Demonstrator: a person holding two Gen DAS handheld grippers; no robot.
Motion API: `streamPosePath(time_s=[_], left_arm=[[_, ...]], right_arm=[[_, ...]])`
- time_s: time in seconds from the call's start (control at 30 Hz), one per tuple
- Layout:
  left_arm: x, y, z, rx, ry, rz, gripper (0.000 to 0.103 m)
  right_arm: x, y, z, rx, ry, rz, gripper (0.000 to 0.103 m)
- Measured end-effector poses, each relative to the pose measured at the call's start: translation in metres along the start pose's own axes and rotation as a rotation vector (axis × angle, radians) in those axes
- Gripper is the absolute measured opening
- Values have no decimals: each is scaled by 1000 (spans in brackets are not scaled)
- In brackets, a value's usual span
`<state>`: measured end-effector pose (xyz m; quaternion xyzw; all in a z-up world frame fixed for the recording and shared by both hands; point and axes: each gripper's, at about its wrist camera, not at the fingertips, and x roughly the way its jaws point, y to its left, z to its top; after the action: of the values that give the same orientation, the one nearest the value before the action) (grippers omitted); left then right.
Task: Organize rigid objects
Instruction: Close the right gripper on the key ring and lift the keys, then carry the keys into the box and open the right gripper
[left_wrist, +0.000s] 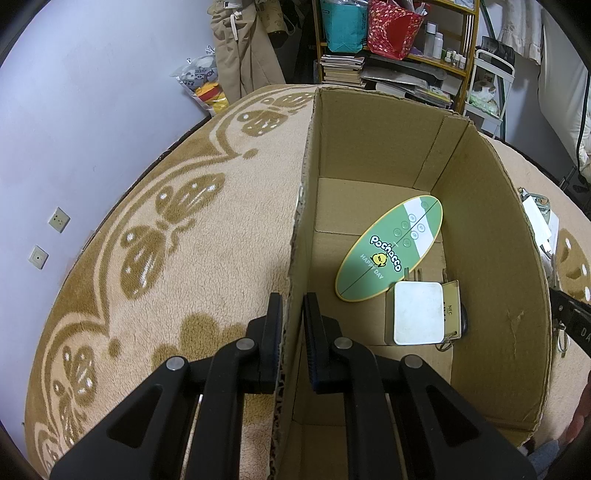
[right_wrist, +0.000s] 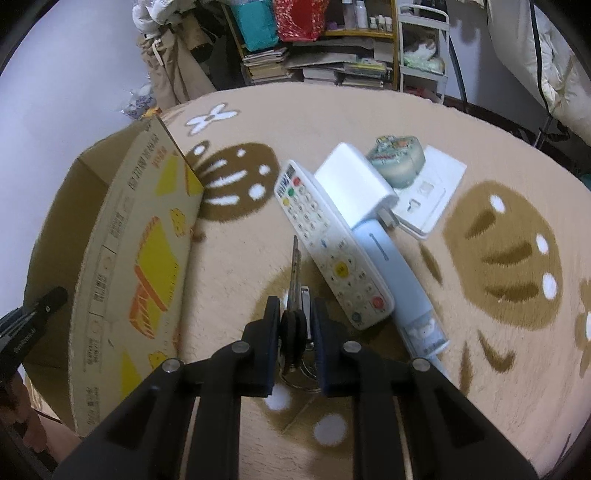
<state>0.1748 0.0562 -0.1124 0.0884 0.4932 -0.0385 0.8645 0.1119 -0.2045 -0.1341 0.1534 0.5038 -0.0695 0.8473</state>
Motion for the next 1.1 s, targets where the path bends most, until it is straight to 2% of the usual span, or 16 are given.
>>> streamPosePath(time_s=[0.23, 0.4, 0.7, 1.1], left_arm=[[0, 0, 1, 7, -2, 6, 11], [0, -1, 1, 8, -2, 7, 11], [0, -1, 1, 7, -2, 6, 11], [0, -2, 0, 7, -2, 7, 11]], right_arm=[[-14, 8, 13, 2, -60, 25, 18], [-25, 16, 22, -15, -104, 42, 12], [-45, 33, 37, -45, -166, 59, 11], [-100, 75, 71, -129, -310, 146, 11]])
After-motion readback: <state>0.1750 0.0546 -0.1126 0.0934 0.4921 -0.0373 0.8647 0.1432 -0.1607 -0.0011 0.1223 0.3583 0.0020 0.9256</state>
